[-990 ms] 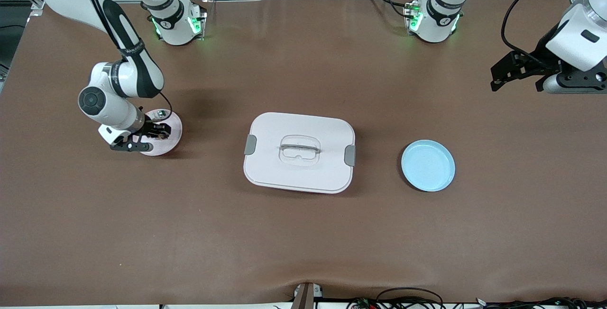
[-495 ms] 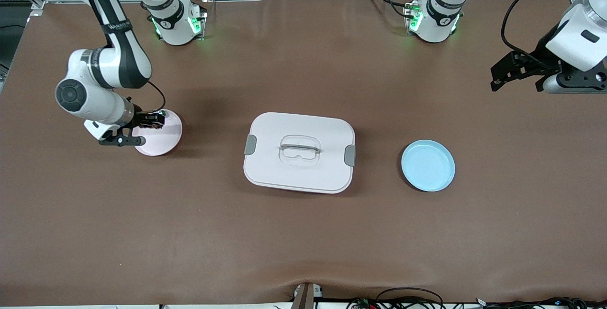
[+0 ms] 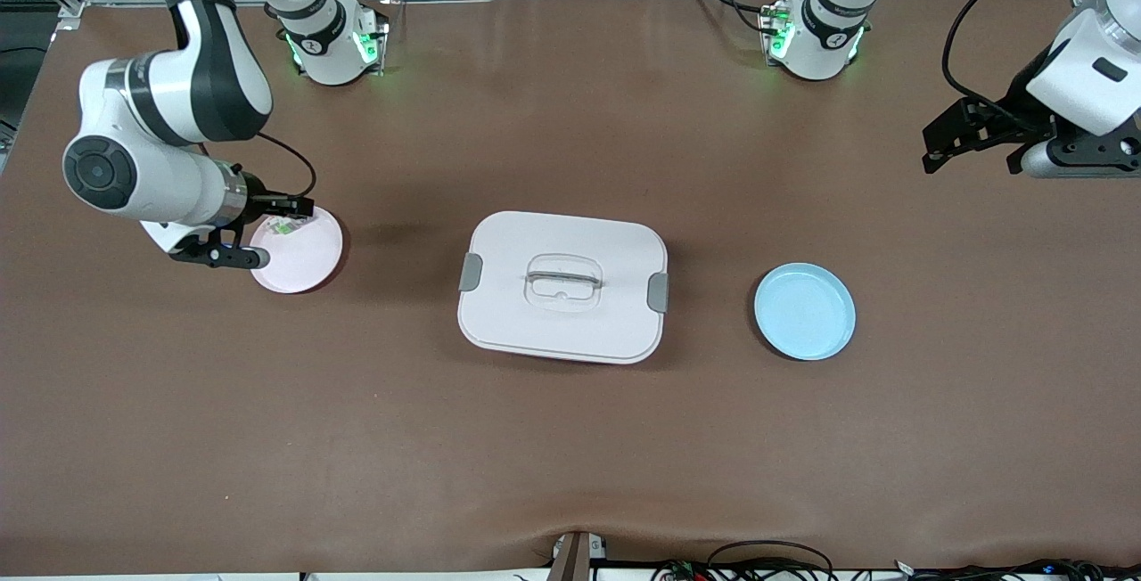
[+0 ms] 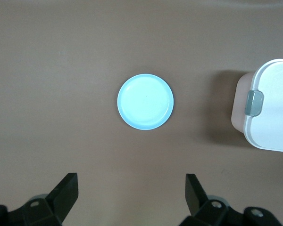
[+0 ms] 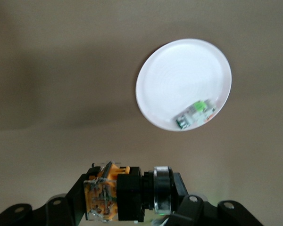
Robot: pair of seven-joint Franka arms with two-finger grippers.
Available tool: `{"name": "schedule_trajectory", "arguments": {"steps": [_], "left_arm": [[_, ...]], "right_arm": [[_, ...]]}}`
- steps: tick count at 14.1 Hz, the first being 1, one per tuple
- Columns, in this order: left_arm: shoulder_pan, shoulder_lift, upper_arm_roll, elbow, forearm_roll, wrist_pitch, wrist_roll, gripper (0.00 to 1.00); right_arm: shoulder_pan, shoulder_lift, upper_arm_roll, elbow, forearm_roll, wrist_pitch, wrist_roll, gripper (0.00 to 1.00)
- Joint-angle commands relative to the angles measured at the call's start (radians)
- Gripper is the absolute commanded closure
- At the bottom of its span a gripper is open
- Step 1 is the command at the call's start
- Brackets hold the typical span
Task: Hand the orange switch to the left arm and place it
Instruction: 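Lift the switch with the right gripper while the left gripper approaches, then carry the switch over the box toward the left gripper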
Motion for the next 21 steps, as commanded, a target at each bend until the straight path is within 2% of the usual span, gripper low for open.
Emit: {"name": "schedule_trajectory", "arguments": {"steps": [1,4,8,12,15,18,21], "left_arm": [[0.003,0.076,0.001,0.013,0.003,0.004,0.010,0.00],[0.027,0.108,0.010,0.013,-0.001,0.004,0.031,0.00],[0.010,0.147,-0.002,0.015,-0.023,0.004,0.018,0.00],[-0.028,0.156,-0.007,0.010,-0.220,0.075,0.007,0.00],[-0.048,0.150,-0.047,-0.002,-0.341,0.135,0.002,0.00],[-0.054,0.150,-0.139,-0.037,-0.360,0.243,-0.088,0.00],[-0.053,0.147,-0.254,-0.089,-0.365,0.394,-0.221,0.00]], "right_arm": [[0.040,0.008,-0.007,0.128,0.069,-0.137,0.110,0.87],[0.043,0.013,-0.009,0.206,0.185,-0.213,0.176,0.87],[0.089,0.018,-0.007,0.238,0.320,-0.214,0.349,0.87],[0.142,0.039,-0.009,0.295,0.466,-0.198,0.530,0.87],[0.170,0.062,-0.009,0.329,0.540,-0.162,0.624,0.87],[0.190,0.091,-0.007,0.367,0.583,-0.106,0.711,0.87],[0.211,0.145,-0.009,0.430,0.670,-0.077,0.791,0.87]]}}
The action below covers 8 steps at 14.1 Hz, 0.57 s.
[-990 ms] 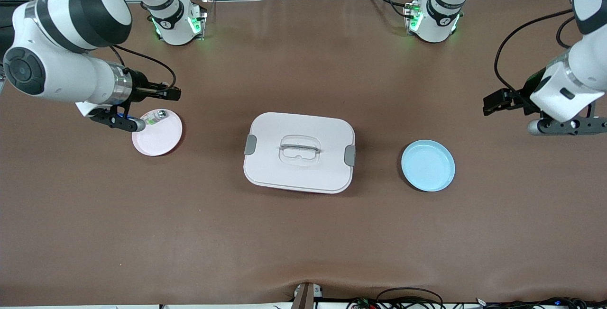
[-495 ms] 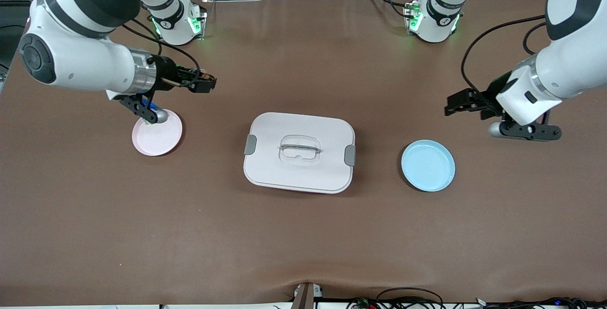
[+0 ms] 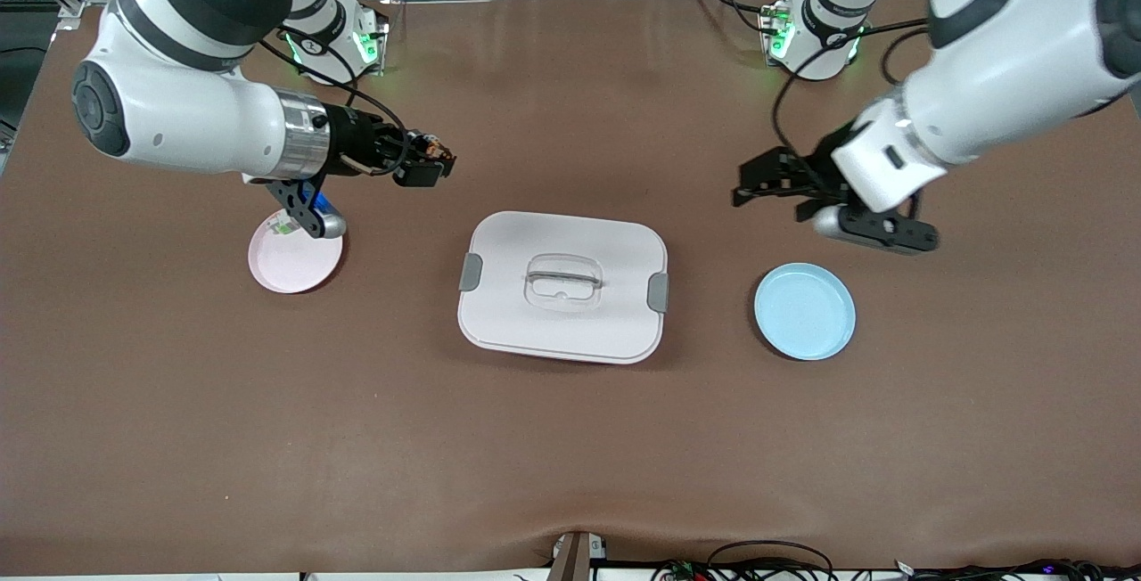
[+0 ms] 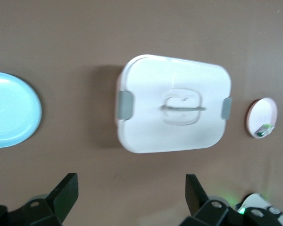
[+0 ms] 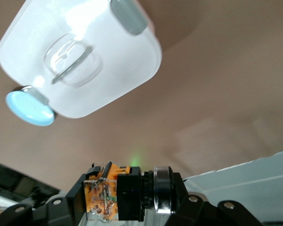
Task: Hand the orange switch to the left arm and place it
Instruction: 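Carry the switch over the box toward the left gripper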
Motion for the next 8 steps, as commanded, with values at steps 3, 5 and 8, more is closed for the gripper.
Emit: {"name": "schedule_trajectory", "arguments": {"steps": [3,5,8], "left_arm": [[0.004,-0.014,-0.143,-0.043,-0.020,0.145,-0.183,0.00],[0.006,-0.020,-0.191,-0.043,-0.022,0.185,-0.243,0.00],[0.003,-0.021,-0.237,-0.065,-0.049,0.312,-0.323,0.00]], "right_arm": [[0.057,0.076,-0.010,0.084,0.103,0.118,0.168,0.87],[0.110,0.087,-0.010,0.084,0.104,0.214,0.258,0.87],[0.166,0.111,-0.010,0.084,0.107,0.323,0.361,0.85]]}}
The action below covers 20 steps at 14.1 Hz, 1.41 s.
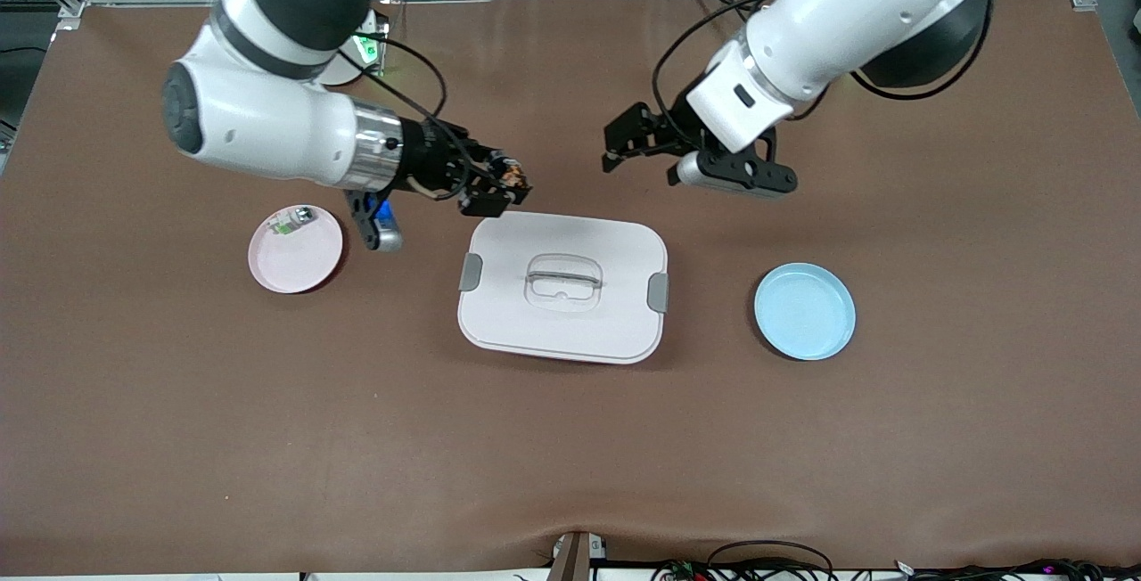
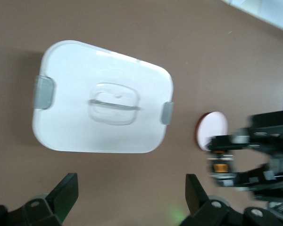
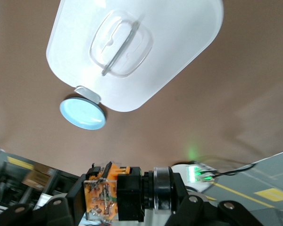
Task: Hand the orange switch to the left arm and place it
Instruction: 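Carry the switch over the box toward the left gripper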
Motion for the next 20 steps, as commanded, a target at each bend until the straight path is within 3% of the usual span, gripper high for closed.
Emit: {"name": "schedule_trajectory", "arguments": {"steps": [1,3,7,10,13,16,18,20], "left_arm": [[0.011,-0.021,-0.038,-0.056,-0.037,0.122,-0.041,0.00],[0.011,-0.021,-0.050,-0.084,-0.045,0.145,-0.066,0.01],[0.011,-0.014,-0.071,-0.139,-0.048,0.225,-0.066,0.20],[0.005,-0.002,-0.076,-0.151,-0.126,0.288,-0.066,0.20],[-0.009,0.001,-0.076,-0.151,-0.128,0.288,-0.066,0.20],[-0.014,0.010,-0.076,-0.151,-0.128,0.293,-0.066,0.38],[-0.015,0.022,-0.076,-0.151,-0.126,0.305,-0.064,0.39],[-0.015,0.032,-0.076,-0.151,-0.126,0.305,-0.058,0.49]], "right_arm": [[0.048,0.039,-0.011,0.034,0.021,0.055,0.100,0.85],[0.050,0.065,-0.011,0.058,0.035,0.056,0.144,0.85],[0.049,0.083,-0.011,0.072,0.130,0.057,0.187,0.85],[0.042,0.086,-0.011,0.072,0.176,0.057,0.187,0.86],[0.046,0.091,-0.011,0.072,0.177,0.057,0.187,0.86],[0.044,0.091,-0.012,0.072,0.176,0.057,0.186,0.86],[0.046,0.091,-0.011,0.072,0.176,0.057,0.183,0.86],[0.044,0.094,-0.011,0.072,0.176,0.056,0.181,0.86]]}}
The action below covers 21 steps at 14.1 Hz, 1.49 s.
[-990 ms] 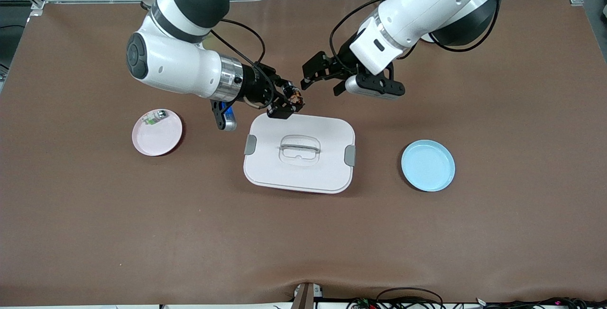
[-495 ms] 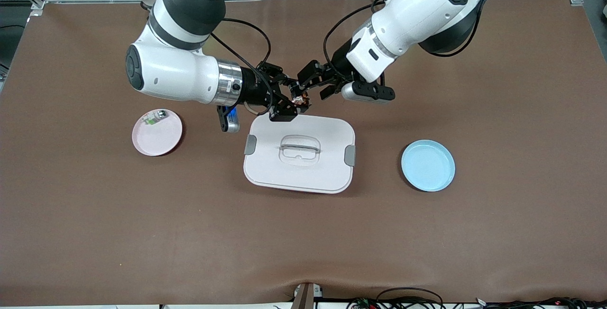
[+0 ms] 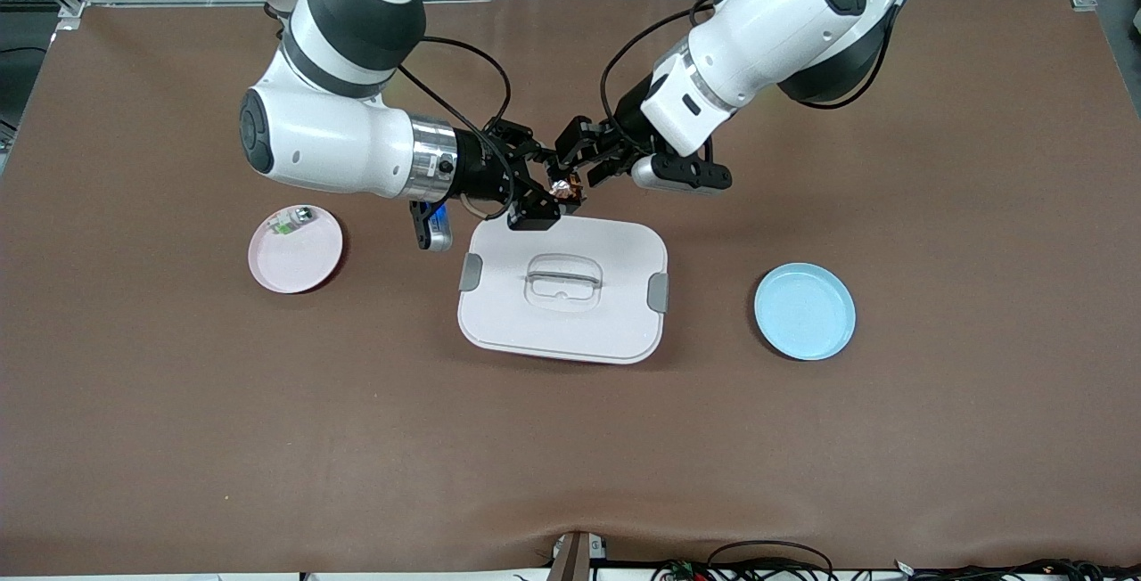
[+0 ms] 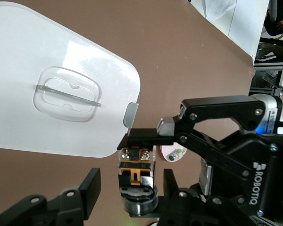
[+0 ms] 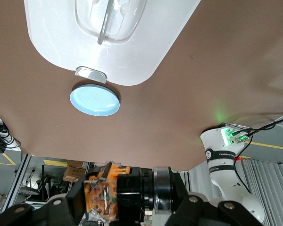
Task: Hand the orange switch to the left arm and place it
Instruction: 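Grasp the switch with the left gripper while the right gripper opens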
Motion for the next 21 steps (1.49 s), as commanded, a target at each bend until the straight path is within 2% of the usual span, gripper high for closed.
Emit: {"name": "schedule_trajectory", "arguments": {"steps": [1,4,6,8,12,13,14,17,18,21], "left_arm": [[0.000,0.013,-0.006,-0.004,-0.018,0.023,0.003,0.58],[-0.016,0.031,-0.006,-0.004,-0.018,0.049,0.000,0.62],[-0.020,0.038,-0.006,-0.002,-0.017,0.059,0.002,0.84],[-0.023,0.041,-0.006,-0.002,-0.015,0.061,0.003,0.98],[-0.016,0.047,-0.005,0.001,0.000,0.060,0.014,1.00],[-0.010,0.047,-0.005,0.002,0.015,0.058,0.024,1.00],[-0.004,0.045,-0.005,0.002,0.043,0.053,0.040,1.00],[0.022,0.042,0.005,0.001,0.095,0.037,0.041,1.00],[0.032,0.042,0.005,0.001,0.136,0.012,0.041,1.00],[0.065,0.041,0.005,0.007,0.250,-0.048,0.043,1.00]], "right_arm": [[-0.004,0.021,0.000,0.037,0.020,-0.013,0.012,0.86],[-0.004,0.021,0.000,0.037,0.020,-0.013,0.009,0.86],[-0.004,0.021,0.000,0.037,0.020,-0.013,0.009,0.86],[-0.003,0.021,0.000,0.037,0.020,-0.013,0.007,0.86],[-0.003,0.021,0.000,0.037,0.020,-0.013,0.009,0.85],[-0.003,0.021,0.000,0.037,0.020,-0.013,0.007,0.81],[-0.003,0.021,0.000,0.037,0.020,-0.014,0.007,0.74],[-0.003,0.021,0.000,0.037,0.020,-0.014,0.015,0.17],[-0.003,0.021,0.000,0.037,0.020,-0.013,0.015,0.01],[-0.004,0.021,0.000,0.042,0.020,-0.013,0.015,0.00]]}}
